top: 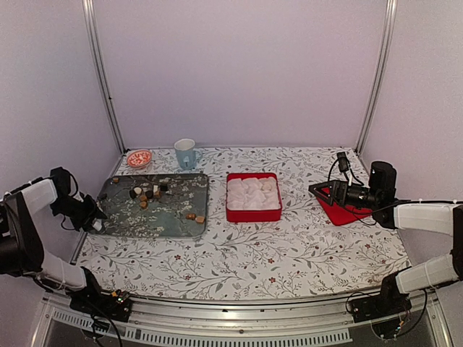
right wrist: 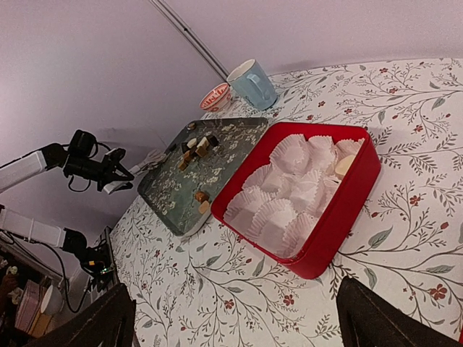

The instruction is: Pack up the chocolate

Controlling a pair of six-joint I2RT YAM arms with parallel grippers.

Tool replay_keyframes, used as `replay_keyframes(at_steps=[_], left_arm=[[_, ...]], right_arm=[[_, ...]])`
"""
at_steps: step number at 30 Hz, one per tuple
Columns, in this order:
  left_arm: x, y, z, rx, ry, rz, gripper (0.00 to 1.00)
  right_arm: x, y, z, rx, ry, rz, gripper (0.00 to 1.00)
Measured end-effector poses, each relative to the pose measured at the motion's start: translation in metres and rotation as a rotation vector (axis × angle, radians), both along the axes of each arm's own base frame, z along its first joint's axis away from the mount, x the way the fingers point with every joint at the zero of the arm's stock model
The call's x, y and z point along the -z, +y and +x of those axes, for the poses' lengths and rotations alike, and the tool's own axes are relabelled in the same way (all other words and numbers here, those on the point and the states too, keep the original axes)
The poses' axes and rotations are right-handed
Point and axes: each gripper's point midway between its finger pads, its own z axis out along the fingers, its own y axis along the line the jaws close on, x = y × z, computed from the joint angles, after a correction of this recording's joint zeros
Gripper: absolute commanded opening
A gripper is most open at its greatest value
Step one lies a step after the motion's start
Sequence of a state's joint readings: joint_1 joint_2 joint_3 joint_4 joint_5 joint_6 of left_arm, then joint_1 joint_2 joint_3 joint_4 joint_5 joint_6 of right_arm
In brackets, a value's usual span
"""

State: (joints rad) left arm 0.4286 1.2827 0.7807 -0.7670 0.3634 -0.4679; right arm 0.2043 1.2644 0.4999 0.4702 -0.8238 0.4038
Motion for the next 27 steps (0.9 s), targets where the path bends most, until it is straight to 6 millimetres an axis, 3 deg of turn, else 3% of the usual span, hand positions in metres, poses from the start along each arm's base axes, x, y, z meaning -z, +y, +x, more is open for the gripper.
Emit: replay_keyframes(at_steps=[16, 27], left_arm=[[0.010, 0.004, 0.020, 0.074, 0.011, 0.018, 0.30], [0.005, -0.033, 0.040, 0.232, -0.013, 0.026, 0.27]], right_arm=[[0.001, 0.000, 0.000, 0.001, 0.004, -0.001, 0.99], [0.002, -0.001, 0.001, 0.001, 0.006, -0.001, 0.99]])
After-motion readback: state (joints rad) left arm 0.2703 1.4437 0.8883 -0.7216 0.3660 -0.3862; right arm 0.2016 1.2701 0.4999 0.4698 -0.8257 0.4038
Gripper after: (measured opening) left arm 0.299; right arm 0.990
